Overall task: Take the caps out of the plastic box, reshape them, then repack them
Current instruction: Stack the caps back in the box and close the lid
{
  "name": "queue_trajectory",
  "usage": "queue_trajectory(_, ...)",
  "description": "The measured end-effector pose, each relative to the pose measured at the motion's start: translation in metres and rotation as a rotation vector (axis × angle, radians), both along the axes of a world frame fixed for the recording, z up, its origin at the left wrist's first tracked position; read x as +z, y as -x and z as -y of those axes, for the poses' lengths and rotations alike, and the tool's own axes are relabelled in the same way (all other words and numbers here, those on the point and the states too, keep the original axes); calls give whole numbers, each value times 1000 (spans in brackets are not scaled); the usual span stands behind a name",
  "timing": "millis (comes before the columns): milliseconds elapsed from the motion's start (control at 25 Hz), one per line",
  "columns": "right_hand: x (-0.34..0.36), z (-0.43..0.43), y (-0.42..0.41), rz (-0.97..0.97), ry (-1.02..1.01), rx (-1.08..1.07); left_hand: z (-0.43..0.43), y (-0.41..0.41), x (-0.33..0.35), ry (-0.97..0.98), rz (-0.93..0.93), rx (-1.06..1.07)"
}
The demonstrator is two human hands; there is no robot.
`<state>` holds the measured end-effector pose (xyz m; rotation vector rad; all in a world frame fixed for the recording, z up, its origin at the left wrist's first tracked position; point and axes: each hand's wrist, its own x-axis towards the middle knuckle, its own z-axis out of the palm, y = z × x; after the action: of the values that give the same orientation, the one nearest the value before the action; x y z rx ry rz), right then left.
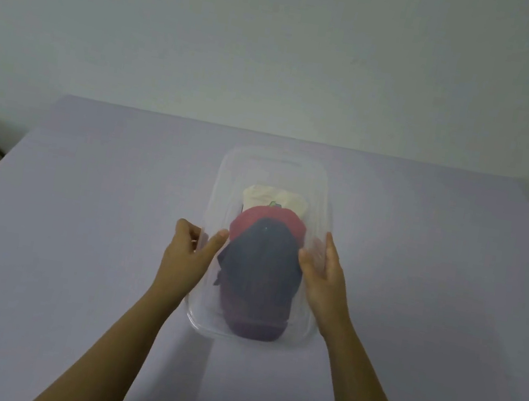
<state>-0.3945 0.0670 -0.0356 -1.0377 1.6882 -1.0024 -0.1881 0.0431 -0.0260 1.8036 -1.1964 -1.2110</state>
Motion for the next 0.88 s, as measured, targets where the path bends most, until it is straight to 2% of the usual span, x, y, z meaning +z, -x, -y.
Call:
queue_trajectory(40,-10,-2,0,-47,-26,0,3,4,-5,10,90,4)
queue_trajectory(120,-25,-6,-1,-121,-85,13,3,11,-19,36,124,-41)
queue_trajectory(320,-42,-3,-1,-142,-123,18,7,20,-50,87,305,-274)
queue_trajectory(720,-52,6,-1,-88,-147,-80,19,26,-62,62,389,-265)
queue_trajectory(880,-55,10,0,-132,-157,-73,21,29,-64,75,435,-251)
